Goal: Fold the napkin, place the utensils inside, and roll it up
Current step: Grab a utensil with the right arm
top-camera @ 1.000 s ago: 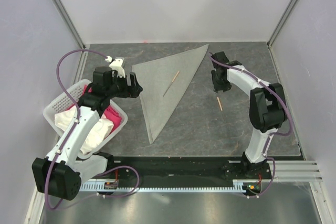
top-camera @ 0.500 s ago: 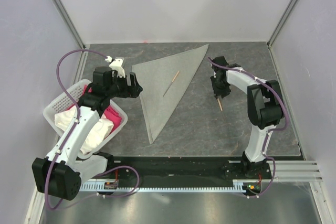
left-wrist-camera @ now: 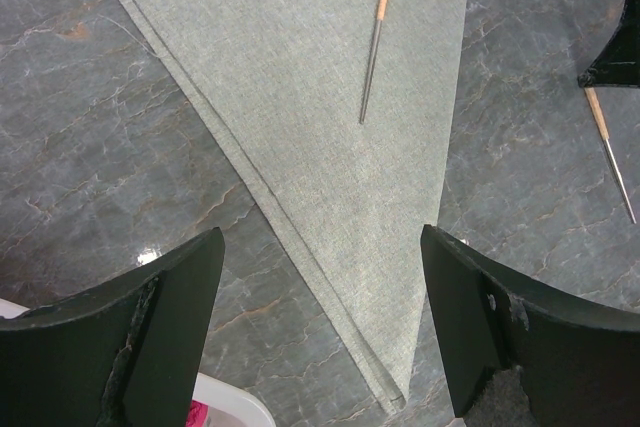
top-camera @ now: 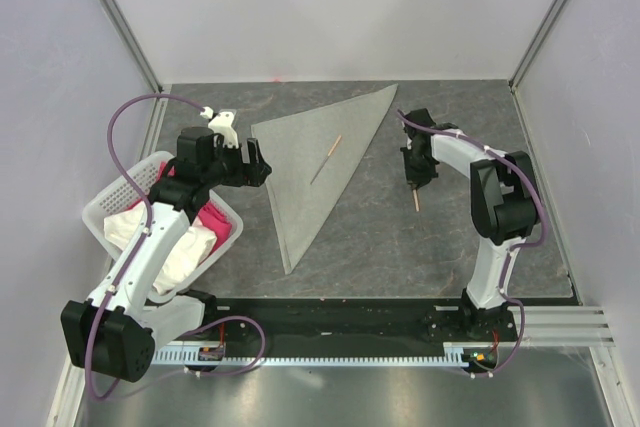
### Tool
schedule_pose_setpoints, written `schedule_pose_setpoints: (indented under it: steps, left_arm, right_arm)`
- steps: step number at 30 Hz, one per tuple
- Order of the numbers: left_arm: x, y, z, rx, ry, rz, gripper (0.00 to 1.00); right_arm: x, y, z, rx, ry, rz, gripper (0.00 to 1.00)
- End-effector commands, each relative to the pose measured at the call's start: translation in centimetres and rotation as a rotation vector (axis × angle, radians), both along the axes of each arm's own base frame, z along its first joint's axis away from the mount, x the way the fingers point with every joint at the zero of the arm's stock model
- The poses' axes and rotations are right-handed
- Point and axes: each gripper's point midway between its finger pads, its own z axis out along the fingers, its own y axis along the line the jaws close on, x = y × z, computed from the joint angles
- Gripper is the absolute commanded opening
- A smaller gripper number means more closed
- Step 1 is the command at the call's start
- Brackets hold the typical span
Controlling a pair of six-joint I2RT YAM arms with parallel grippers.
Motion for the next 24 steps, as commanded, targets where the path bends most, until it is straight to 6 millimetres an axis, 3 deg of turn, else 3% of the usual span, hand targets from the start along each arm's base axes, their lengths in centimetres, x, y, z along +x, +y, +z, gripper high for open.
schedule_pose_setpoints:
  steps: [1, 7, 13, 24]
  left_arm:
    - [0.1, 0.1, 1.0, -0.02, -0.036, 0.016, 0.87]
    - [0.0, 0.0, 1.4, -0.028, -0.045, 0.011, 0.87]
    - [-0.1, 0.0, 1.6, -0.03, -0.052, 0.013, 0.87]
    - [0.0, 0.1, 1.5, -0.029, -0.047, 0.015, 0.87]
  right_arm:
    - [-0.9, 2.1, 0.6, 0.138, 0.019, -0.087, 0.0]
    - [1.5, 9.3, 5.9, 0.586, -0.147, -0.232, 0.0]
    - [4.2, 14.6, 9.7, 0.82, -0.283, -0.316, 0.0]
    - [8.8, 20.9, 9.9, 1.045, -0.32, -0.371, 0.0]
